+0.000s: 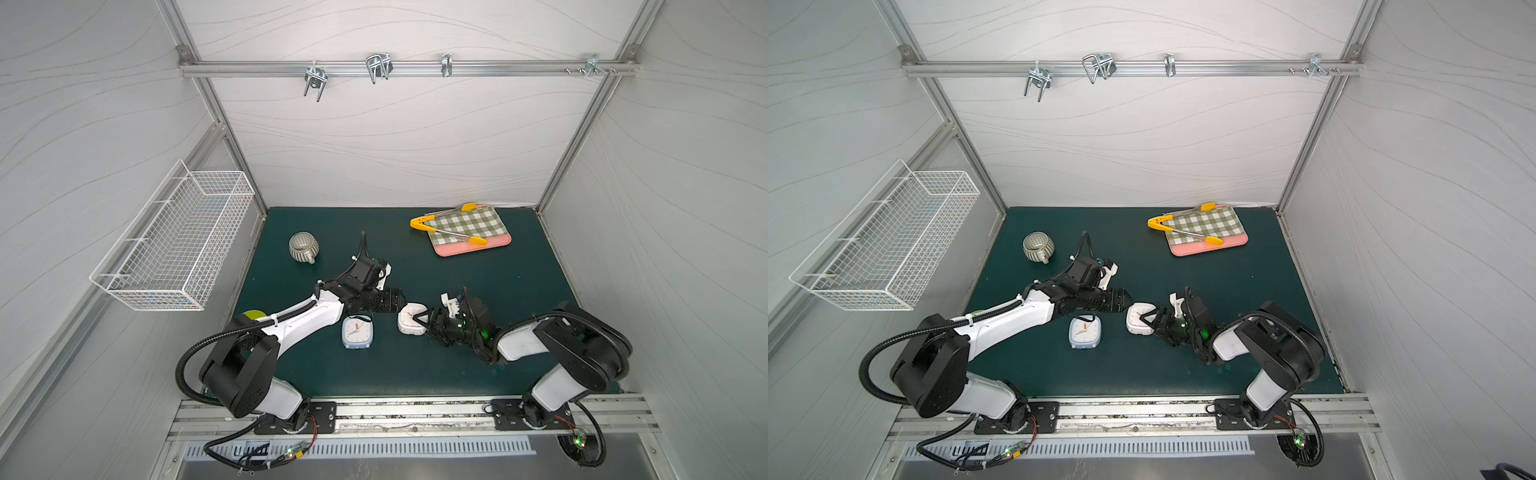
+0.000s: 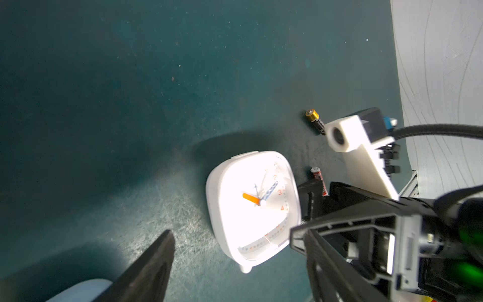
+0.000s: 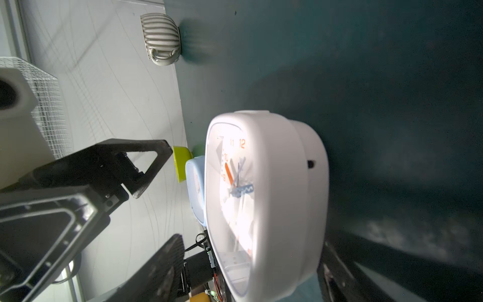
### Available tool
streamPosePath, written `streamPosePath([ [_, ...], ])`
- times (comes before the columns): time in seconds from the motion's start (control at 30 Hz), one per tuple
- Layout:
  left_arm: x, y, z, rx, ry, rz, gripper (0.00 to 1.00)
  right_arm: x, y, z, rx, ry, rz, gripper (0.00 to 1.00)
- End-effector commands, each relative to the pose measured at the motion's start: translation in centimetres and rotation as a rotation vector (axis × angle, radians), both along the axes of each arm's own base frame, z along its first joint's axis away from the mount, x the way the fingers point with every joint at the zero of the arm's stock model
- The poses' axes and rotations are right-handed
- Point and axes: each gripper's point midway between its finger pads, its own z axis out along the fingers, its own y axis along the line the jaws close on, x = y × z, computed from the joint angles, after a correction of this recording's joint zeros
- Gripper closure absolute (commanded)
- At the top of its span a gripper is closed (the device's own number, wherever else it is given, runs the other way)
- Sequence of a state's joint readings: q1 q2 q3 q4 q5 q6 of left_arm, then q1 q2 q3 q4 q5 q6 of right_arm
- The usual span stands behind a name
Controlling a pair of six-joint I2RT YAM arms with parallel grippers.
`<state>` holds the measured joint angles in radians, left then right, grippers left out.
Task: Insert the battery into the alarm
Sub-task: Adjust the alarm at the center of the board.
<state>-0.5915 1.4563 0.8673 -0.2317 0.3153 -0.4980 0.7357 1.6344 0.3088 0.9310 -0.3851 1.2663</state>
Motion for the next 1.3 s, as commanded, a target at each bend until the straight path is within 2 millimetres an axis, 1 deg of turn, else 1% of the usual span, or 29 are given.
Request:
streamPosePath([
  [0.0, 0.4, 0.2, 1.5, 0.004, -0.05, 0.012, 0.2, 0.0, 0.3, -0.4, 0.047, 0.025, -0.016, 0.24],
  [0.07, 0.5, 0.5, 1.5, 0.018, -0.057, 0.019, 0.2, 0.2, 0.4, -0.7, 0.054, 0.031, -0.015, 0.3],
  [0.3, 0.5, 0.9, 0.9, 0.047, -0.051, 0.029, 0.2, 0.5, 0.0, -0.5, 0.066, 0.009, -0.027, 0.49],
  [0.4, 0.5, 1.0, 0.5, 0.061, -0.047, 0.03, 0.2, 0.6, 0.1, 0.1, 0.071, -0.011, -0.017, 0.53],
  [0.57, 0.6, 1.1, 0.3, 0.064, -0.047, 0.033, 0.21, 0.5, 0.4, 1.1, 0.049, -0.044, 0.021, 0.54],
  [0.67, 0.6, 1.1, -0.1, 0.064, -0.034, 0.04, 0.22, 0.7, 0.4, 1.3, 0.028, -0.065, 0.031, 0.5],
  [0.73, 0.5, 0.9, -0.6, 0.06, -0.014, 0.04, 0.23, 0.8, 0.4, 1.2, 0.005, -0.066, 0.033, 0.47],
  [0.83, 0.4, 0.4, -1.5, 0.049, 0.022, 0.034, 0.31, 1.1, 0.4, 1.1, 0.003, -0.067, 0.031, 0.46],
  [0.97, 0.1, 0.0, -2.4, 0.036, 0.059, 0.029, 0.39, 1.3, 0.5, 0.9, 0.012, -0.063, 0.032, 0.46],
  [1.1, -0.1, -0.4, -3.0, 0.014, 0.087, 0.023, 0.56, 1.4, 0.8, 1.2, 0.026, -0.076, 0.042, 0.45],
  [1.13, -0.1, -0.4, -3.1, 0.014, 0.088, 0.024, 0.58, 1.5, 0.8, 1.2, 0.025, -0.081, 0.045, 0.44],
  [1.27, 0.0, -0.4, -3.4, 0.019, 0.09, 0.026, 0.59, 1.6, 1.2, 1.5, 0.026, -0.103, 0.067, 0.44],
])
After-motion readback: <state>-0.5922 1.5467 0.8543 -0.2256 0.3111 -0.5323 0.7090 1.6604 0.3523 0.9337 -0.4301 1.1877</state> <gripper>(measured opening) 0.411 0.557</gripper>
